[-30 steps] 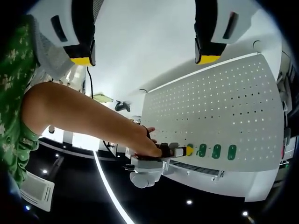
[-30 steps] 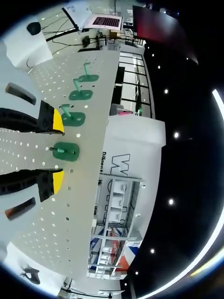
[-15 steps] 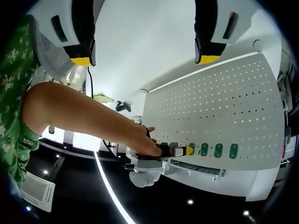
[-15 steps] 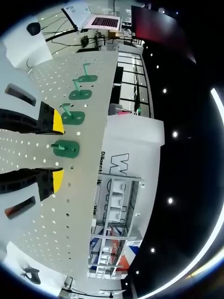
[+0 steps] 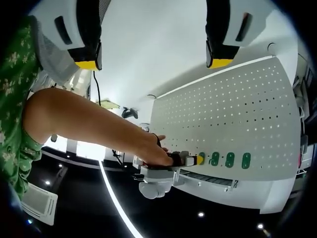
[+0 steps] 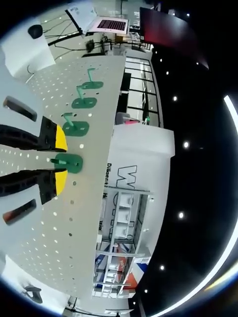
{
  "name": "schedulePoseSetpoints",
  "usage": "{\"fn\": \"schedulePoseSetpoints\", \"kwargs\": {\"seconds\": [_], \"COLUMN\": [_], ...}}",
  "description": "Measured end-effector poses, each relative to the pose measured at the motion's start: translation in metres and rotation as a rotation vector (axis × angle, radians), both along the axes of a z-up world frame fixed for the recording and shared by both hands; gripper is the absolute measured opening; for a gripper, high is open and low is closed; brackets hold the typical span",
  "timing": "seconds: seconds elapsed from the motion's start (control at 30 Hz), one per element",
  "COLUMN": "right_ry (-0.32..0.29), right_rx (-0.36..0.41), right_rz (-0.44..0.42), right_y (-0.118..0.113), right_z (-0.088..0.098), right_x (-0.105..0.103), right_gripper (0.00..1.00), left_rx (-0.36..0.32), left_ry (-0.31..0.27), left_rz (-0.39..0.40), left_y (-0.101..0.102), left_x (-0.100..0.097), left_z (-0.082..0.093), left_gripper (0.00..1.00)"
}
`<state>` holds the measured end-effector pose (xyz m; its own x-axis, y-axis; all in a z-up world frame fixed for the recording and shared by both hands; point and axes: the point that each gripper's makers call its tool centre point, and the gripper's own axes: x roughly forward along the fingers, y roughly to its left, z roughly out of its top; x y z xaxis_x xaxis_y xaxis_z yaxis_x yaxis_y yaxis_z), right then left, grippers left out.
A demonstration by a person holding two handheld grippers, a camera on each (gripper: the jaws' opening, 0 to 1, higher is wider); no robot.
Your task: Insert the hook assembly into the mounting plate slot until the hook locks in place.
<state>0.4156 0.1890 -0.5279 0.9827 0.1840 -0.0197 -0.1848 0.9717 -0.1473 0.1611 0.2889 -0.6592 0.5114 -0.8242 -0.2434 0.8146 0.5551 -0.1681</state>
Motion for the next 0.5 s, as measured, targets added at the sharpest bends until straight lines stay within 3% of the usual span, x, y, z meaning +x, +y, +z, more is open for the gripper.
{"fn": "schedulePoseSetpoints", "kwargs": {"seconds": [0.5], "right_ry": [-0.002], "right_rx": [0.030], "right_rz": [-0.021], "right_y": [-0.0029], "right_z": [0.0020], "right_x": [0.0003], "right_gripper": [0.02], "left_rx": [0.002], "left_ry": [0.001], "left_rz": [-0.001], "left_y": [0.0001], "left_x": [0.0007], "left_z": [-0.0014], "left_gripper": [0.88]}}
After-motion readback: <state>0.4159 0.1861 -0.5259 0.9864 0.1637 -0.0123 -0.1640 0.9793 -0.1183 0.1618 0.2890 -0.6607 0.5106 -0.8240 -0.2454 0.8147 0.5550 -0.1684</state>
